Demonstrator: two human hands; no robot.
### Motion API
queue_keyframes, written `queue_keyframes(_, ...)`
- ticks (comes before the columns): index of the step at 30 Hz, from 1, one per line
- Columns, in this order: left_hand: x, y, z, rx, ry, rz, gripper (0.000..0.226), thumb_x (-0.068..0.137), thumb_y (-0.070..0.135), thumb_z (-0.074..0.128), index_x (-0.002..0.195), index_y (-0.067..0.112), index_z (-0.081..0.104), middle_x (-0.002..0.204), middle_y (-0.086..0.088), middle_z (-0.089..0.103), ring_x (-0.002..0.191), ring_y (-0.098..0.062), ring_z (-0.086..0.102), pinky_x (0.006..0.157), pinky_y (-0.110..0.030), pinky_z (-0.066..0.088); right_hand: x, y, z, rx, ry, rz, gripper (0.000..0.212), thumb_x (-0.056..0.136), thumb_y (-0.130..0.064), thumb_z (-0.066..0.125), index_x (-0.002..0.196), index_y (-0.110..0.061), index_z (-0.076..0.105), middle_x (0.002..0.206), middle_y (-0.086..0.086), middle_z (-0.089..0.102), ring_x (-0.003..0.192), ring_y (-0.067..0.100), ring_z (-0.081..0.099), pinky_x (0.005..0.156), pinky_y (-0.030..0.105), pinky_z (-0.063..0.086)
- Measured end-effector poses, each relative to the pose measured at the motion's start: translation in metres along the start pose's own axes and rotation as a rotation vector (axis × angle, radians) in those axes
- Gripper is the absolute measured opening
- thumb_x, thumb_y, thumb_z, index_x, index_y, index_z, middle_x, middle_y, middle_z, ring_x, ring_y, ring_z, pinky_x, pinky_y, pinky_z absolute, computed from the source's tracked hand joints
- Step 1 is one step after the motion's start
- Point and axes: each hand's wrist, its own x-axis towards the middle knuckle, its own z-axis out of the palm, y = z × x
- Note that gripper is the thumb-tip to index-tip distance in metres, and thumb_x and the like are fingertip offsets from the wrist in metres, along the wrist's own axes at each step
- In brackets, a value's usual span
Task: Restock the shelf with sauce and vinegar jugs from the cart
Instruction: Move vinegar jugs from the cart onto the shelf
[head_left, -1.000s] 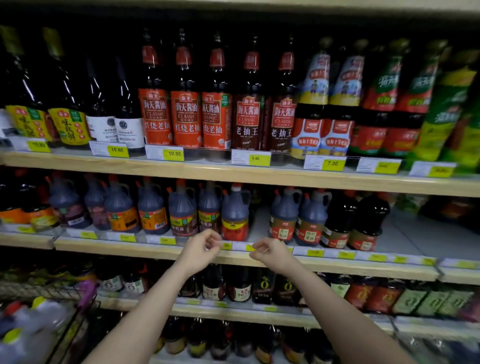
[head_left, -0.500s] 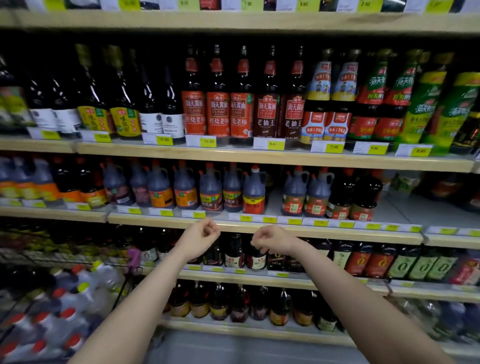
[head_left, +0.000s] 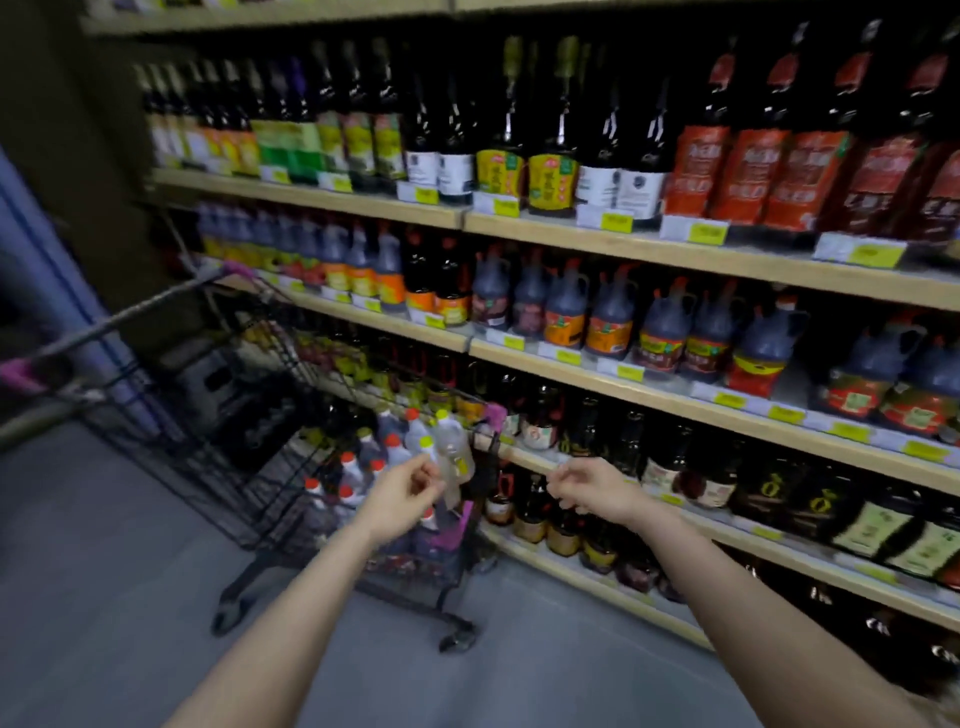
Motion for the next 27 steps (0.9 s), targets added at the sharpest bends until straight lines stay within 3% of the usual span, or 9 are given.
queue_keyframes(3, -0.02, -0.037, -0.027, 0.017, 0.064, -0.01, 0.014, 0.083, 0.033, 0.06, 0.079, 0.021, 0.056, 0.063, 0.005, 0.056, 0.054, 0.002, 0.05, 0.059, -0.025, 0.042, 0.021, -0.013, 0.042, -0.011, -0.016, -0.05, 0.011, 0.09, -0.023, 0.059, 0.099, -0.017, 0.061, 0.095, 0.008, 0.066, 0.085, 0.026, 0.065, 0.067, 0.026, 0.049)
queue_keyframes(5, -0.028, -0.059, -0.037, 0.05, 0.079, 0.02, 0.028, 0.08, 0.046, 0.052, 0.083, 0.019, 0.059, 0.069, 0.007, 0.061, 0.06, 0.003, 0.052, 0.063, -0.026, 0.045, 0.035, -0.018, 0.064, -0.014, -0.024, -0.067, 0.015, 0.089, -0.02, 0.06, 0.102, -0.014, 0.062, 0.087, 0.003, 0.065, 0.078, 0.018, 0.062, 0.066, 0.018, 0.047)
queue_keyframes(8, -0.032, -0.087, -0.051, 0.125, 0.104, 0.027, 0.021, 0.083, 0.041, 0.056, 0.088, 0.021, 0.061, 0.076, 0.011, 0.061, 0.067, 0.006, 0.053, 0.065, -0.018, 0.043, 0.062, -0.021, 0.092, 0.013, -0.062, -0.068, 0.011, 0.089, -0.012, 0.059, 0.099, -0.012, 0.062, 0.078, -0.005, 0.061, 0.065, -0.001, 0.055, 0.057, 0.005, 0.041)
queue_keyframes(10, -0.027, -0.109, -0.059, 0.151, 0.114, 0.016, 0.013, 0.084, 0.036, 0.06, 0.09, 0.025, 0.06, 0.077, 0.012, 0.06, 0.068, 0.005, 0.053, 0.065, -0.016, 0.042, 0.086, -0.021, 0.111, 0.034, -0.098, -0.055, 0.01, 0.088, -0.011, 0.061, 0.098, -0.012, 0.061, 0.08, -0.005, 0.061, 0.068, 0.001, 0.055, 0.06, 0.006, 0.042)
queue_keyframes(14, 0.007, -0.156, -0.082, 0.127, 0.096, -0.043, 0.024, 0.081, 0.047, 0.053, 0.088, 0.025, 0.061, 0.076, 0.011, 0.062, 0.067, -0.001, 0.057, 0.064, -0.022, 0.046, 0.144, -0.029, 0.143, 0.092, -0.13, -0.022, 0.013, 0.086, -0.008, 0.063, 0.099, -0.006, 0.062, 0.074, -0.003, 0.06, 0.069, 0.005, 0.054, 0.06, 0.006, 0.041)
queue_keyframes(17, 0.045, -0.181, -0.106, 0.128, 0.077, -0.103, 0.016, 0.081, 0.039, 0.058, 0.088, 0.025, 0.061, 0.076, 0.01, 0.064, 0.068, -0.002, 0.058, 0.065, -0.024, 0.047, 0.189, -0.042, 0.163, 0.098, -0.144, 0.025, 0.006, 0.085, -0.007, 0.064, 0.09, -0.01, 0.061, 0.07, 0.001, 0.058, 0.064, 0.006, 0.054, 0.055, 0.008, 0.041)
queue_keyframes(22, 0.096, -0.224, -0.143, 0.098, 0.074, -0.156, 0.008, 0.085, 0.031, 0.058, 0.092, 0.028, 0.059, 0.075, 0.009, 0.064, 0.067, -0.006, 0.06, 0.067, -0.032, 0.051, 0.253, -0.06, 0.185, 0.051, -0.158, 0.006, 0.01, 0.084, -0.009, 0.066, 0.08, -0.018, 0.066, 0.072, -0.005, 0.063, 0.067, 0.009, 0.057, 0.067, 0.025, 0.045)
queue_keyframes(27, 0.129, -0.267, -0.172, -0.008, 0.1, -0.222, 0.006, 0.087, 0.022, 0.063, 0.092, 0.025, 0.061, 0.074, 0.001, 0.064, 0.071, -0.013, 0.062, 0.069, -0.028, 0.05, 0.301, -0.097, 0.196, 0.021, -0.168, -0.023, 0.012, 0.087, -0.008, 0.062, 0.077, -0.015, 0.061, 0.059, -0.015, 0.058, 0.057, -0.009, 0.053, 0.063, 0.013, 0.04)
